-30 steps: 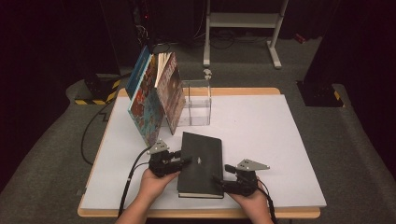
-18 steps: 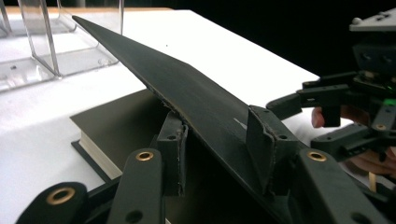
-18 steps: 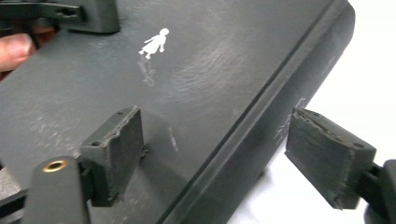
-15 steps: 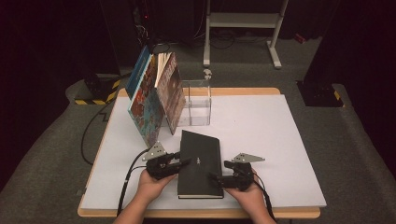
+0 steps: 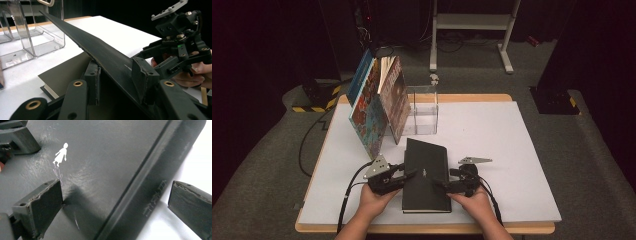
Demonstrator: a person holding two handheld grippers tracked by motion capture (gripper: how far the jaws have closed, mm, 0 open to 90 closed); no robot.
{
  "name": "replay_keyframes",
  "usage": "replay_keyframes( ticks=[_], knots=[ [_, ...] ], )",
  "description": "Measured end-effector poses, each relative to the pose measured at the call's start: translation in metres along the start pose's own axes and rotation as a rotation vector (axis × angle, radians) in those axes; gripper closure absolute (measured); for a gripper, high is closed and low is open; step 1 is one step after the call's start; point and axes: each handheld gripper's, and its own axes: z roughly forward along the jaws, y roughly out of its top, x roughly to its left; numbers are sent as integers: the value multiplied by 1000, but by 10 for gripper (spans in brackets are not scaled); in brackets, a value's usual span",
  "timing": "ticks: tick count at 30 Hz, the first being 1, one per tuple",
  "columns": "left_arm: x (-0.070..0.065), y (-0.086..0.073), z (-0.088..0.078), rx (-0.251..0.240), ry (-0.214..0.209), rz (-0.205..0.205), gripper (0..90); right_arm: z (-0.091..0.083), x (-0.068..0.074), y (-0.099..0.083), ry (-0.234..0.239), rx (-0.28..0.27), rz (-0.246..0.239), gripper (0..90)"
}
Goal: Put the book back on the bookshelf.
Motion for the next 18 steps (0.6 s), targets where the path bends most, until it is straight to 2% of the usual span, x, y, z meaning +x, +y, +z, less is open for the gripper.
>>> replay_keyframes(
  ticks=[5,9,14,18],
  knots=[
    [-3,0,-2,-12,5,22,604,2,-2,3,23,1,13,0],
    [-5,1,-3,-21,8,47,604,3,-8,4,57,10,54,0],
    [-8,0,-5,-40,8,77,603,5,-14,5,112,21,114,0],
    [-10,1,-6,-45,8,86,604,8,-16,5,180,39,137,0]
  ],
)
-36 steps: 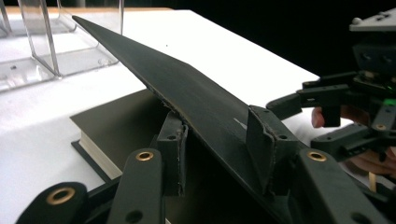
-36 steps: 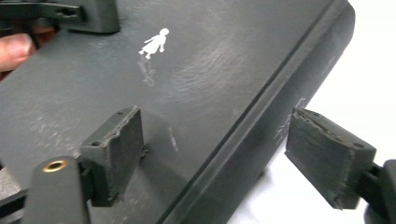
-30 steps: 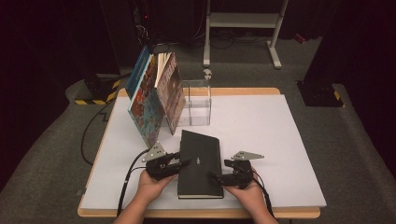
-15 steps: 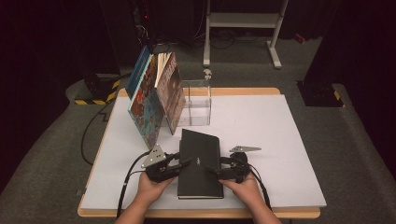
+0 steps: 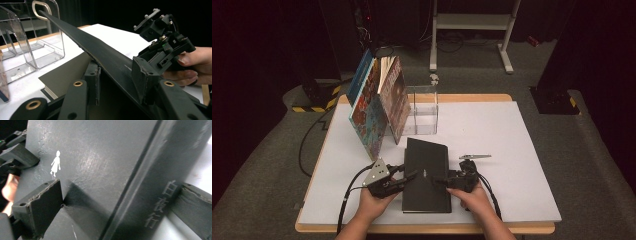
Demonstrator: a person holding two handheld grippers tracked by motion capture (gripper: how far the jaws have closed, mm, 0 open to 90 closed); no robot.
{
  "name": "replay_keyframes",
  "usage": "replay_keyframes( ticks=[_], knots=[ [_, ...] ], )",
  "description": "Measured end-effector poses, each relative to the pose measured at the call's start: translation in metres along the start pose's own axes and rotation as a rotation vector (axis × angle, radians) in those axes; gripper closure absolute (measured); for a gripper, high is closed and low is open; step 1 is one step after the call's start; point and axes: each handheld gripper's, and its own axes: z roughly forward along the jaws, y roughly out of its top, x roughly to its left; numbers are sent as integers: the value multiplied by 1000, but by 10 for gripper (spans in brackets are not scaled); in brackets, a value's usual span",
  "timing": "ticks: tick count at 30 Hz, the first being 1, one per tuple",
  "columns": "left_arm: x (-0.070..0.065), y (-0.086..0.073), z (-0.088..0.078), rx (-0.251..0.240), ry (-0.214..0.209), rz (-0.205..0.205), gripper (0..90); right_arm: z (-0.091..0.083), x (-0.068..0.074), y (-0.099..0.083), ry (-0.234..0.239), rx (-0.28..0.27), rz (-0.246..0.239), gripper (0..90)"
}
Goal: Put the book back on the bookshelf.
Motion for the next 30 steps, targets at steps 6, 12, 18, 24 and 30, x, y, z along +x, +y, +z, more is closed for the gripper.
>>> replay_keyframes(
  ticks=[6,12,18,24,30],
  knots=[
    [0,3,-1,19,25,-22,603,-13,11,1,-75,-34,-75,101],
    [2,6,1,24,58,-74,602,-33,32,-1,-197,-160,-235,264],
    [-2,15,7,4,94,-45,605,-48,48,0,-274,-248,-330,348],
    [-1,24,18,3,115,-10,609,-61,55,5,-334,-322,-391,417],
    [0,22,24,3,112,16,613,-66,61,5,-391,-351,-465,436]
  ],
)
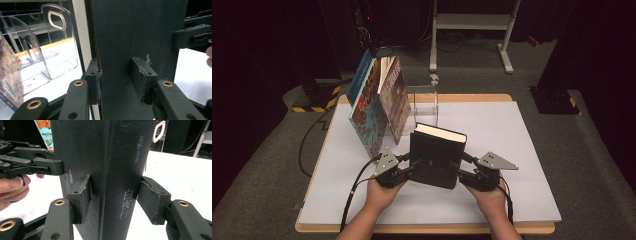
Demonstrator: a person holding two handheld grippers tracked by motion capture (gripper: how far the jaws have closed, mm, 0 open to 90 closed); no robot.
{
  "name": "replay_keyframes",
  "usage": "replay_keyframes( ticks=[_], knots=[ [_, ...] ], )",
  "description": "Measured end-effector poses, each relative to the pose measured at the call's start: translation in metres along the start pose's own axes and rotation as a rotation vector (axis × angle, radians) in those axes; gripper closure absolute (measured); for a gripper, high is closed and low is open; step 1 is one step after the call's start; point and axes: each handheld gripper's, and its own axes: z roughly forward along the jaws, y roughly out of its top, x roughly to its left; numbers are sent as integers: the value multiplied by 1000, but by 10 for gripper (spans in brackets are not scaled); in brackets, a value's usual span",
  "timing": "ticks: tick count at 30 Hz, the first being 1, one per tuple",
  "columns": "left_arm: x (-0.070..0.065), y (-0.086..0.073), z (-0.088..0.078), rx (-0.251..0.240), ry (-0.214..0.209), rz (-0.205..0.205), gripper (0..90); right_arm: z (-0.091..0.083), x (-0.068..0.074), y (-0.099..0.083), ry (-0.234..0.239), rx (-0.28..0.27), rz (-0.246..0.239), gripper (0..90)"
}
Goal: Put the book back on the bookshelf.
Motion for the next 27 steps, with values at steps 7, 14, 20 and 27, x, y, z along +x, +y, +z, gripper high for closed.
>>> replay_keyframes(
  ticks=[7,14,20,27],
  knots=[
    [1,-8,-9,23,13,-16,600,-4,1,-8,35,-41,12,433],
    [12,-20,-29,36,40,-47,529,-5,6,-11,77,-29,19,397],
    [25,-36,-42,91,124,-76,493,-2,5,-11,103,-15,44,370],
    [44,-54,-54,163,200,-140,409,2,6,-7,125,18,44,312]
  ],
)
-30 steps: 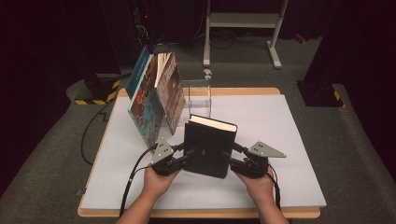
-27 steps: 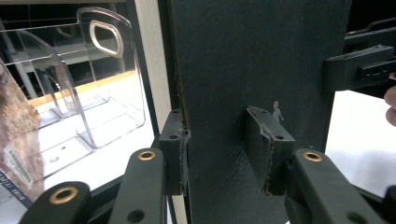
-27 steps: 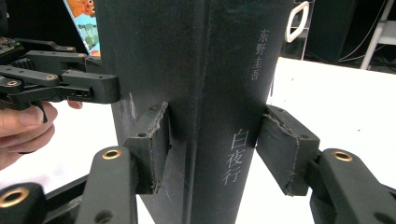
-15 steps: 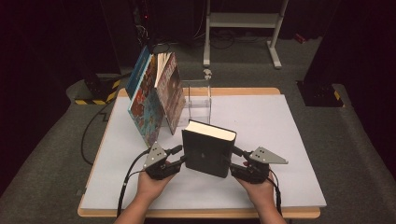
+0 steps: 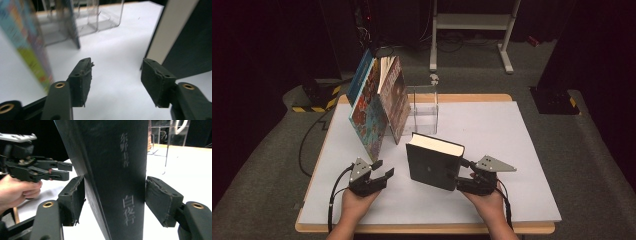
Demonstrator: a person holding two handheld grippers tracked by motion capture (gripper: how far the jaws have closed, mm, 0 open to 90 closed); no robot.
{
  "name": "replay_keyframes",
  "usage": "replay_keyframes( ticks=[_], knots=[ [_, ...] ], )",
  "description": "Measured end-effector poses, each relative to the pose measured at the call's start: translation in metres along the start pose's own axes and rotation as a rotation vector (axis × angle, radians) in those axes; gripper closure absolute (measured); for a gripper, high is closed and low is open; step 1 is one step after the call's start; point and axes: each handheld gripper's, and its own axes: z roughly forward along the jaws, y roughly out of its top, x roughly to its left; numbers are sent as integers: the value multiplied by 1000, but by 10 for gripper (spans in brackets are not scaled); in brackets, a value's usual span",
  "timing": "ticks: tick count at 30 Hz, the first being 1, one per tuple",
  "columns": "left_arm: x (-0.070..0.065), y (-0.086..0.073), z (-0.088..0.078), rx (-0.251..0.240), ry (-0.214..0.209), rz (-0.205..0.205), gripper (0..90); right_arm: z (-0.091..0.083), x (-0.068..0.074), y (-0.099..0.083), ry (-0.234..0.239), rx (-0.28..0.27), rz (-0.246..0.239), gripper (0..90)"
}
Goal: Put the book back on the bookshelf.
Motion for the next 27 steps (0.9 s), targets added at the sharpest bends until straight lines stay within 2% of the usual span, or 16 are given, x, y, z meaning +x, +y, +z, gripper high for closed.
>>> replay_keyframes(
  ticks=[1,4,9,14,17,21,24,27],
  knots=[
    [2,-1,-1,3,9,-7,396,1,0,1,3,3,0,300],
    [7,-2,-4,-29,4,-28,382,3,2,2,11,3,-6,273],
    [8,-3,-4,-24,13,-2,369,6,5,8,27,13,2,266],
    [7,-2,-7,-36,6,10,368,10,9,15,28,15,-21,241],
    [9,-2,-9,-47,-4,3,368,12,8,20,36,15,-21,217],
    [10,-2,-10,-45,0,-11,365,15,7,28,54,17,-50,210],
    [12,-3,-9,-39,4,-13,364,18,6,35,75,19,-73,234],
    [12,-3,-9,-35,8,-16,365,20,8,42,97,15,-124,336]
  ],
)
